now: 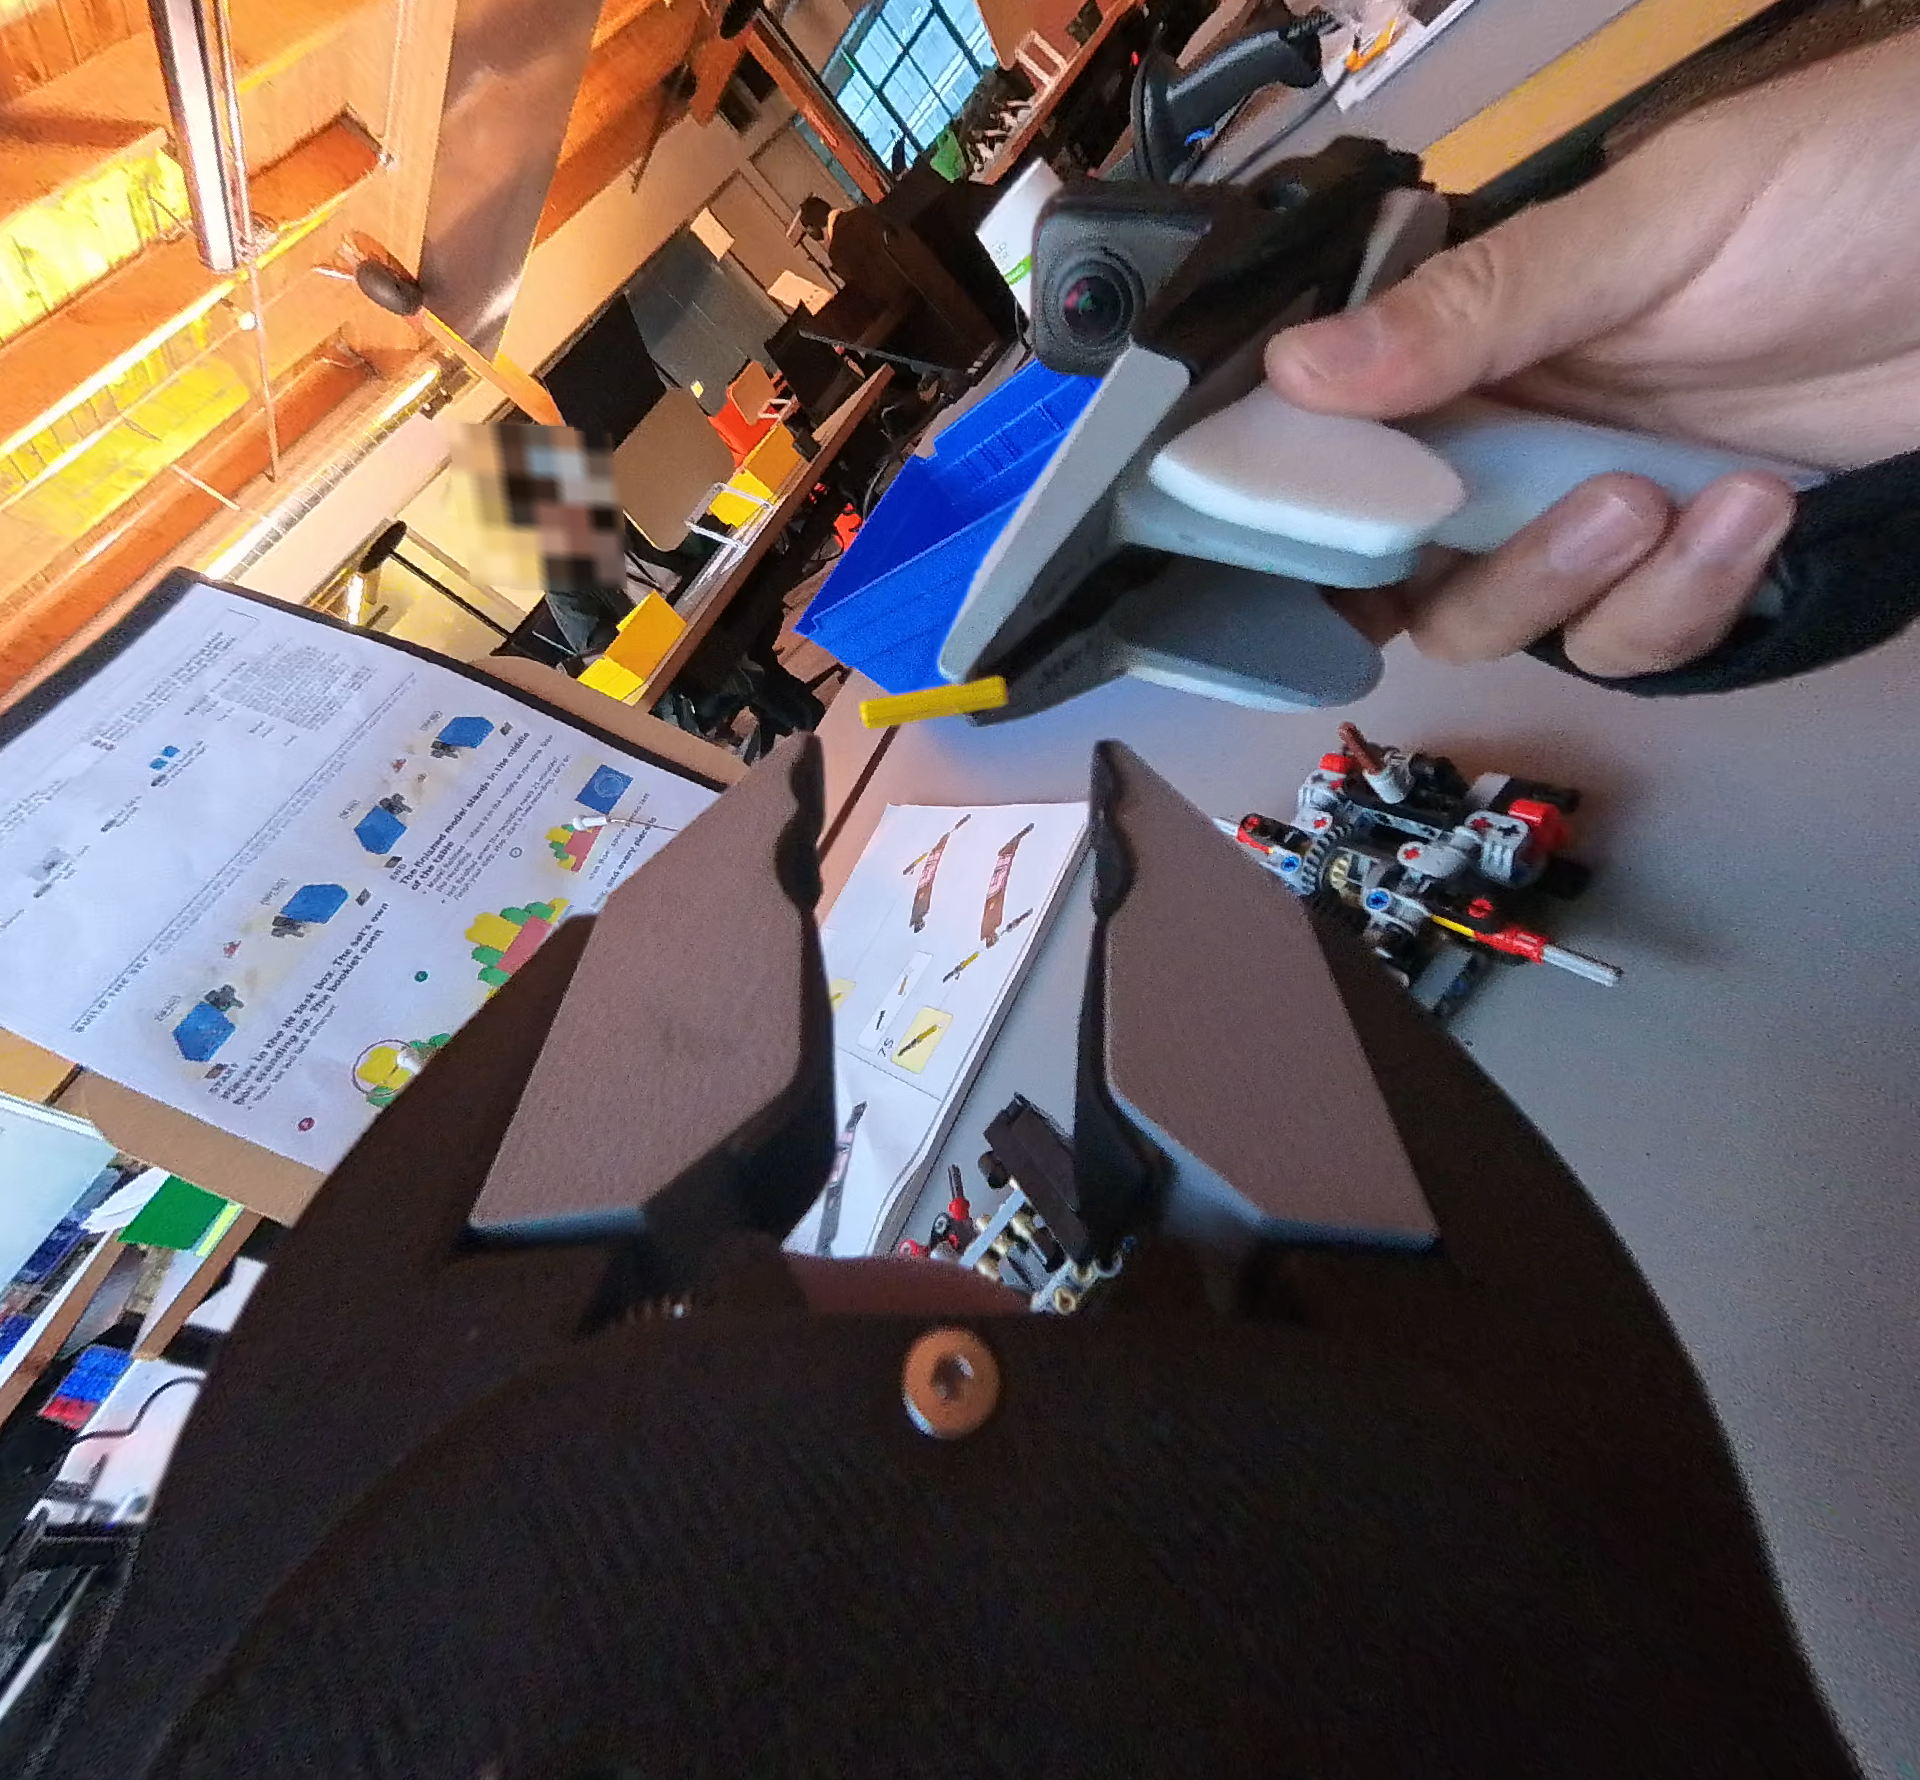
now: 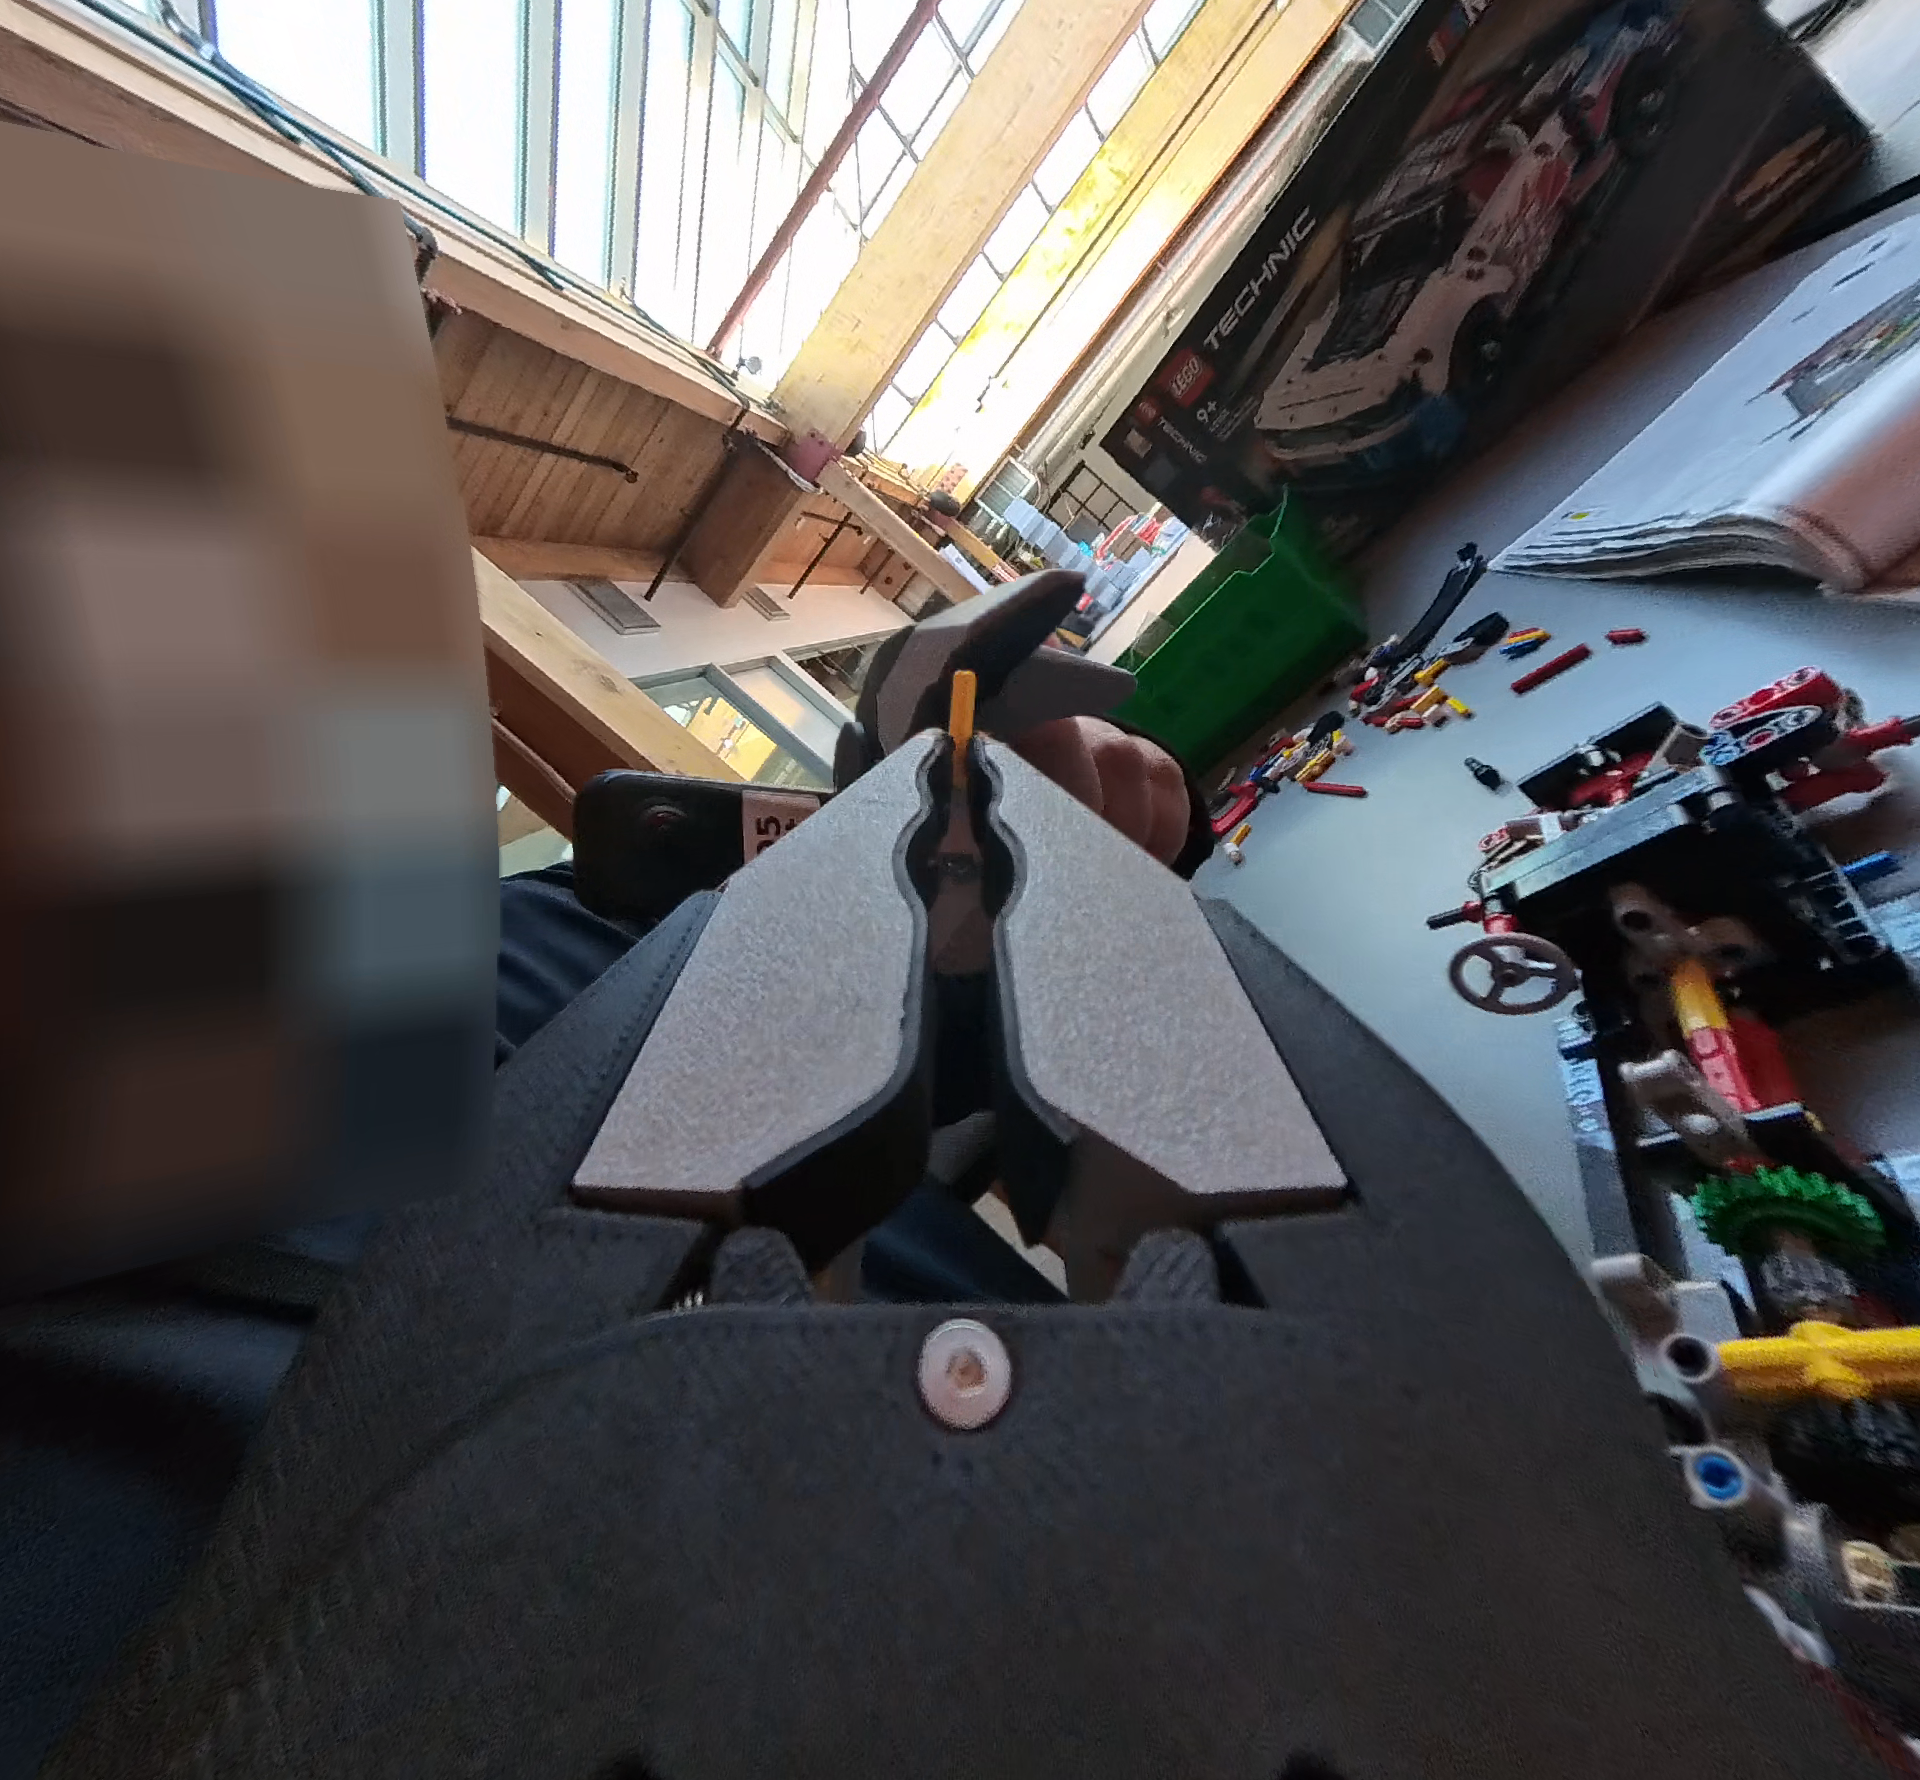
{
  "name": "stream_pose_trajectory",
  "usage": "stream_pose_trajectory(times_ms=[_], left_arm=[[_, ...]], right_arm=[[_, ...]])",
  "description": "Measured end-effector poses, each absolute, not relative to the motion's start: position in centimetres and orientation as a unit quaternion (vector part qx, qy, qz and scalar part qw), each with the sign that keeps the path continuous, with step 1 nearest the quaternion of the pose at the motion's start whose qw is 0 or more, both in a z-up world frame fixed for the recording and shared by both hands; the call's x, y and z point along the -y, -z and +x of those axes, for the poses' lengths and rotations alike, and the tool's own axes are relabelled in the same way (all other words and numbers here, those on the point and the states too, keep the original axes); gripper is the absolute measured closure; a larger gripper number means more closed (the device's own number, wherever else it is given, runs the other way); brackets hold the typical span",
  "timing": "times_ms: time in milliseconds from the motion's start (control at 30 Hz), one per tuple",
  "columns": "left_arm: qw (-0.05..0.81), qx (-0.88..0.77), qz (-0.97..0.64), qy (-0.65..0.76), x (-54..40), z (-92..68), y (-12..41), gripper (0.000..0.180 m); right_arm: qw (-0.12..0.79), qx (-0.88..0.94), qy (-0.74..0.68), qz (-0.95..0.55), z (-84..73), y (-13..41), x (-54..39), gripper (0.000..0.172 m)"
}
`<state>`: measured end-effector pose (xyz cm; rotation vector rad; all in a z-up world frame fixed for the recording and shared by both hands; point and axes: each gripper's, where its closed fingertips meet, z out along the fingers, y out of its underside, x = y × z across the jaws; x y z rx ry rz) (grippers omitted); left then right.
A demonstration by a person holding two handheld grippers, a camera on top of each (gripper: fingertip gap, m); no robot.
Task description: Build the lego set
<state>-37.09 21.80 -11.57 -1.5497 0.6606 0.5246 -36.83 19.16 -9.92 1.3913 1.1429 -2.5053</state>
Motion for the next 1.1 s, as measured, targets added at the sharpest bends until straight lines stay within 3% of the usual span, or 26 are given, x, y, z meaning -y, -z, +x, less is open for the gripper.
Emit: stream_pose_trajectory(times_ms=[300, 733, 1100], left_arm=[[0.631, -0.275, -0.687, -0.233, -19.5, -39.2, 12.5, 0.138], [0.616, -0.199, -0.747, -0.149, -14.5, -47.3, 16.3, 0.137], [0.619, -0.133, -0.767, -0.105, -11.7, -51.0, 16.9, 0.138]], right_arm=[[0.011, -0.386, 0.799, 0.460, -38.1, 10.1, -18.7, 0.172], [-0.169, -0.522, 0.697, 0.462, -43.5, 8.8, -22.5, 0.172], [-0.235, -0.626, 0.599, 0.440, -49.2, 9.9, -23.4, 0.172]])
